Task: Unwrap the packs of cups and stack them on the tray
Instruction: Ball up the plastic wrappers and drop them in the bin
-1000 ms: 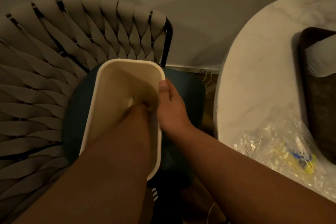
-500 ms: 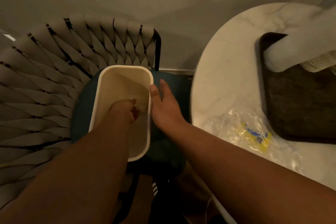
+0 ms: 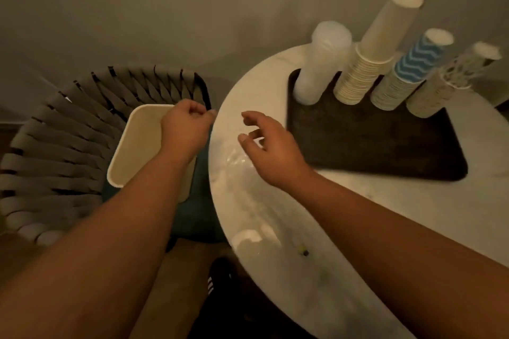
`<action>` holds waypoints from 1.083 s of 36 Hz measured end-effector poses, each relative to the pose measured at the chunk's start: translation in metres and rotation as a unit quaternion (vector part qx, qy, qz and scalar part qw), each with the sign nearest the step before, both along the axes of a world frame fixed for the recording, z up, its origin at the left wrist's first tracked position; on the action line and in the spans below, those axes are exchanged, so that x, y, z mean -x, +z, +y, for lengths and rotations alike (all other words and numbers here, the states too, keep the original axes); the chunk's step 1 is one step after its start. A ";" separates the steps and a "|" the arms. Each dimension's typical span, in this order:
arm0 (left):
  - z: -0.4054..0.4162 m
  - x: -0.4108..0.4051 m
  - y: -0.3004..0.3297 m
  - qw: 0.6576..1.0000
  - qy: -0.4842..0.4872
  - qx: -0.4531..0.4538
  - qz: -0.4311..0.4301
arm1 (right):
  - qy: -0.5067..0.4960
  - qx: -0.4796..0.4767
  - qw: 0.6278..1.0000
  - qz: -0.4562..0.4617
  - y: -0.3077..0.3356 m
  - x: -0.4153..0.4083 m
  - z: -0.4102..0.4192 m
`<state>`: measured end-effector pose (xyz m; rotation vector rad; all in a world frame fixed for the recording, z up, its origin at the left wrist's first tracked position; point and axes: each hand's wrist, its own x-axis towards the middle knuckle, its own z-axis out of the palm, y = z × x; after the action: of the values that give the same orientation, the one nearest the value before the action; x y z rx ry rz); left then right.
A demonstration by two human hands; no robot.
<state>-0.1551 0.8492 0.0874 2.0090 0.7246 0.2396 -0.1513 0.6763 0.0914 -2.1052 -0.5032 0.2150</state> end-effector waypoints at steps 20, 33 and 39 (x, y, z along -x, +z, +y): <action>-0.192 0.114 -0.015 0.872 -0.366 -0.293 0.137 | 0.042 0.426 0.902 0.060 -0.071 0.110 -0.244; -0.159 0.093 -0.040 0.751 -0.471 -0.457 0.072 | -0.085 0.223 0.963 0.123 -0.072 0.112 -0.228; -0.155 0.073 -0.045 0.664 -0.518 -0.531 0.097 | -0.018 0.352 0.932 0.079 -0.081 0.114 -0.192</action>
<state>-0.2282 0.6938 0.0426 3.2262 -0.7871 -0.3473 -0.2651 0.4839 0.0105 -2.7578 -0.3114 0.6130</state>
